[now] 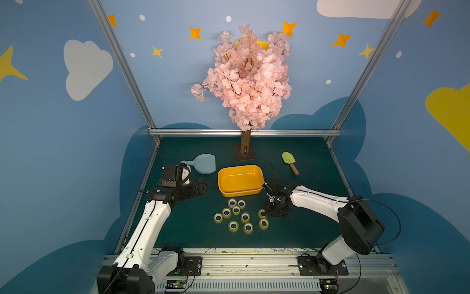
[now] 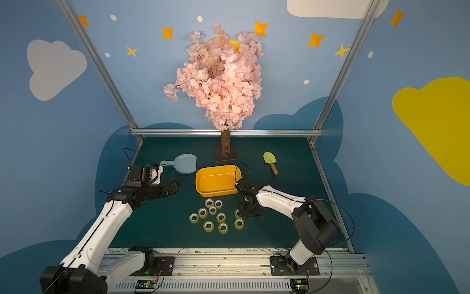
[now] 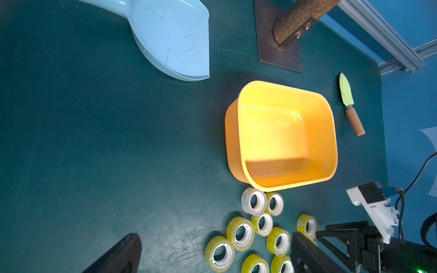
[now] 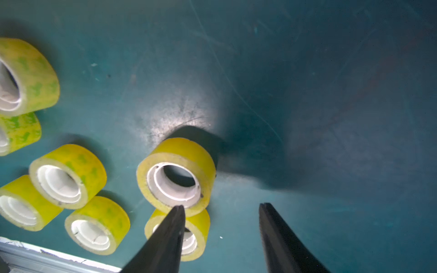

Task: Put the transparent tape into the storage box
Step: Pick up the tape at the center of the board.

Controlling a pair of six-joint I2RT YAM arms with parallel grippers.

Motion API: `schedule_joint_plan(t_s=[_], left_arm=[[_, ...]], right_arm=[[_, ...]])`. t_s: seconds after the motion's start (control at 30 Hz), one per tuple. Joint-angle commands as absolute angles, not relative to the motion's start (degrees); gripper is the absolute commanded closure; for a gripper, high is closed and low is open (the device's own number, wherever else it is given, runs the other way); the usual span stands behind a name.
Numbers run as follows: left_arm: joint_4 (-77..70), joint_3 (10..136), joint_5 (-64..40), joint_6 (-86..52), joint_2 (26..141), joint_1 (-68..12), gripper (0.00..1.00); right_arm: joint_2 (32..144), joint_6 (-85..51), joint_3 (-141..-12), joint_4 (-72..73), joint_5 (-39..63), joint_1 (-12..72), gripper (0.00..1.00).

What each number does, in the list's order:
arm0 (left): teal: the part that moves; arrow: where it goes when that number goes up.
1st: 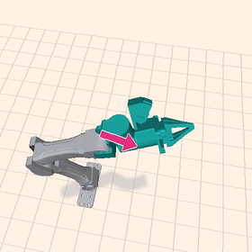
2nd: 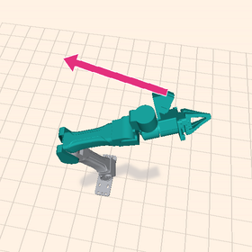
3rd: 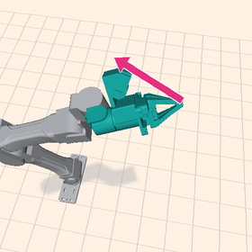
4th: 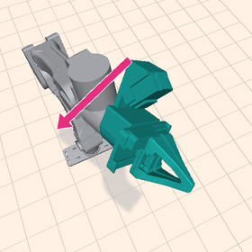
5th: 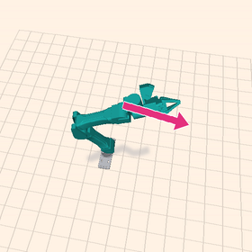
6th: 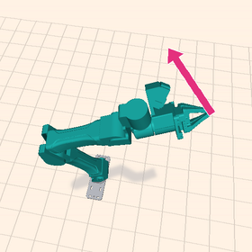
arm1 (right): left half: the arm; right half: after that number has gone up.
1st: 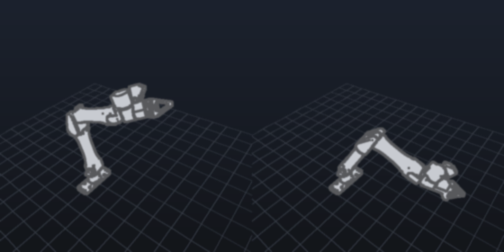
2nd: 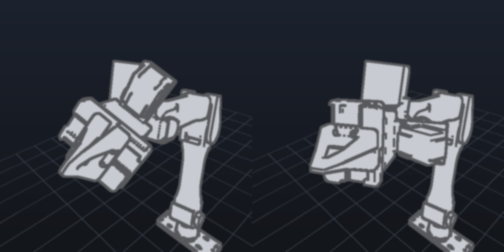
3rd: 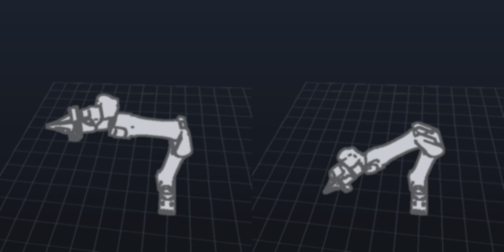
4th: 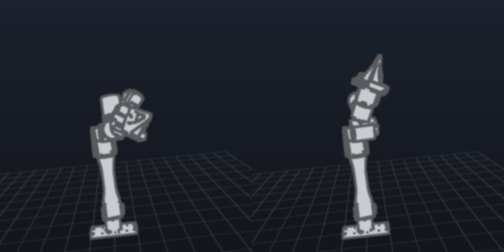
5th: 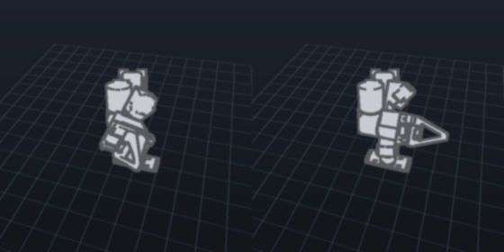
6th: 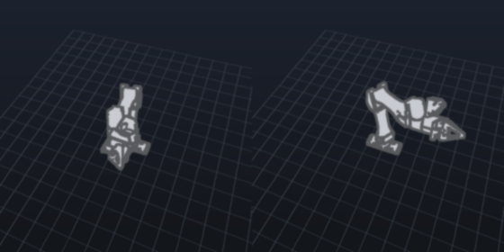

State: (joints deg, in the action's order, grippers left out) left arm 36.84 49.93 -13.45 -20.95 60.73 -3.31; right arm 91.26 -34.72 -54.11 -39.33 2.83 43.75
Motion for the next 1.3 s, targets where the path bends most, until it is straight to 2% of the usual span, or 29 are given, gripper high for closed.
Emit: schedule_joint_plan(t_s=[0.0, 0.5, 0.8, 1.13, 1.27], left_arm=[[37.0, 51.22, -16.39, -20.48, 61.52, -2.43, 0.0], [36.57, 50.74, -16.79, -20.78, 61.07, -1.82, 0.0], [36.65, 51.01, -17.55, -20.74, 62.03, -1.8, 0.0], [36.47, 50.89, -18.23, -20.83, 62.04, -1.81, 0.0], [36.56, 50.89, -18.04, -20.83, 61.88, -1.79, 0.0]], right_arm=[[91.96, -35.47, -54.49, -40.96, 1.61, 44.43, 0.44], [96.51, -37.32, -56.51, -40.95, -1.55, 45.91, 0.46], [89.74, -37.35, -56.24, -39.8, -2.8, 46.14, 0.36], [98.82, -37.17, -57.83, -39.02, -1.23, 47.26, 0.38], [99.81, -37.44, -57.93, -39.92, -2.86, 47.47, 0.43]])
